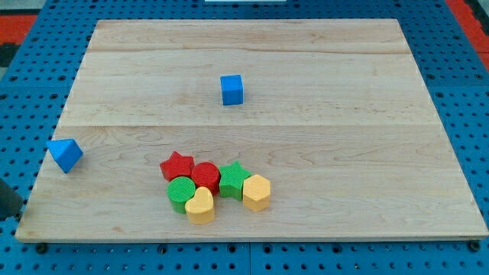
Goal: Point your arm towards center
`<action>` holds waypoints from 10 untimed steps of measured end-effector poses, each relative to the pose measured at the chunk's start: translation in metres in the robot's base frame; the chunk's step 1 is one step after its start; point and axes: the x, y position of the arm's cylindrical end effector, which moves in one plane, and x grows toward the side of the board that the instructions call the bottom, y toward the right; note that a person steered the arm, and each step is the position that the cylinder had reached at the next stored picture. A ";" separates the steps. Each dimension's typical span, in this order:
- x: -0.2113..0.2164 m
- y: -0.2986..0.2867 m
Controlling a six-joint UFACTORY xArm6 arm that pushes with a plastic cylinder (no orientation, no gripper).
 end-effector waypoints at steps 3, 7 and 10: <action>-0.103 0.016; -0.130 0.014; -0.138 0.140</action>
